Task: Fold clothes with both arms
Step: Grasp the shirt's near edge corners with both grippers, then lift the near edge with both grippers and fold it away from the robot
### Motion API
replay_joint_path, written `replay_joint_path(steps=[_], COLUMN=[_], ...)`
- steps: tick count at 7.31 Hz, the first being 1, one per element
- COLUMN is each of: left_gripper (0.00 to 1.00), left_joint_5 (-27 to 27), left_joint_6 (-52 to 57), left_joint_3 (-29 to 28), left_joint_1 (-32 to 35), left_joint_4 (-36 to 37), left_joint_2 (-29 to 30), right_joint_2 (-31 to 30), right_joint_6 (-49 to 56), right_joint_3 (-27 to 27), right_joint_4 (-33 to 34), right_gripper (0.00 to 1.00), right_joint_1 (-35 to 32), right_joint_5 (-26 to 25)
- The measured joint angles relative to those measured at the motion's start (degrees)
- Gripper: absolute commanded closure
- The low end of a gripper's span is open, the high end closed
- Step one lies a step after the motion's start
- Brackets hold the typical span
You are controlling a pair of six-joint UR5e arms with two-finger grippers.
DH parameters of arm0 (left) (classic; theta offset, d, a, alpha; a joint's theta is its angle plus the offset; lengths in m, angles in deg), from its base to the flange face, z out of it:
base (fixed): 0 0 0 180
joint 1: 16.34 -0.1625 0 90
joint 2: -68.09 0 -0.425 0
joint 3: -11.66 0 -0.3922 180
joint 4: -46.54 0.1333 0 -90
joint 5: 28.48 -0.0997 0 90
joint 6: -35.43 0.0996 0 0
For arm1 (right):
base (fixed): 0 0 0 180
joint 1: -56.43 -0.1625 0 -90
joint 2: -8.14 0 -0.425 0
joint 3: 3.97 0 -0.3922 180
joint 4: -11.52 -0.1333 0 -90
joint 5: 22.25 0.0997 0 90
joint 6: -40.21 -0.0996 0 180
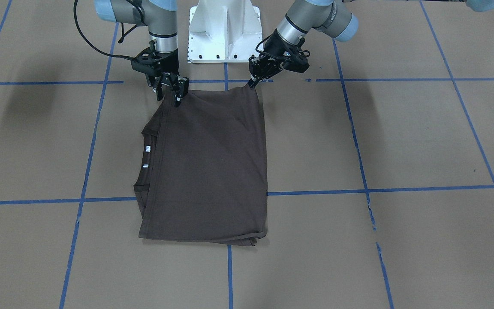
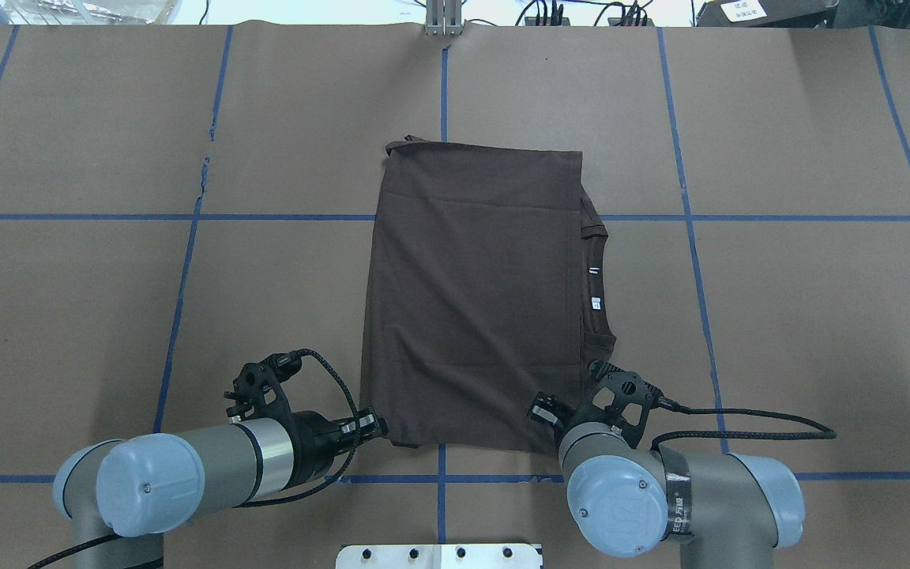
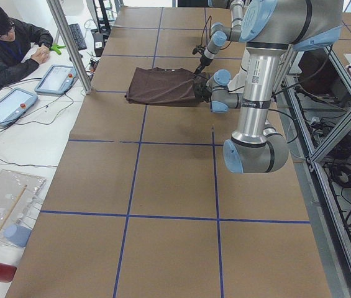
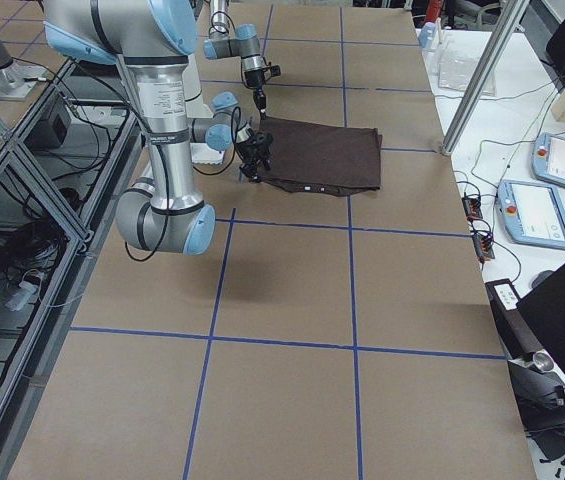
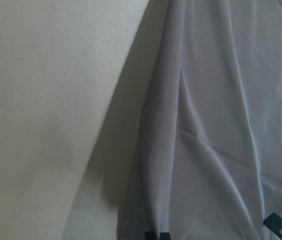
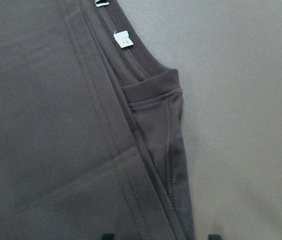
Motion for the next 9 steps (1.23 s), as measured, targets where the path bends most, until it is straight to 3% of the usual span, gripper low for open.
replay_joint_path(steps=[1,2,9], left_gripper=[1.0,1.0,1.0], left_joint_5=[0.0,-0.1,-0.1], left_joint_6=[0.0,0.0,0.0], left_joint_3=[0.0,0.0,0.7], left_joint_1=[0.0,0.0,0.0], left_joint_4=[0.0,0.0,0.0], left_joint_2=[0.0,0.0,-0.1], right_joint_2=[0.0,0.1,0.5], right_joint_6=[0.0,-0.6,-5.3], right_joint_3=[0.0,0.0,0.6], right_joint_4=[0.0,0.0,-0.1], right_gripper=[0.87,1.0,1.0], right_joint_1=[0.0,0.0,0.0], right_joint_5=[0.0,0.0,0.0])
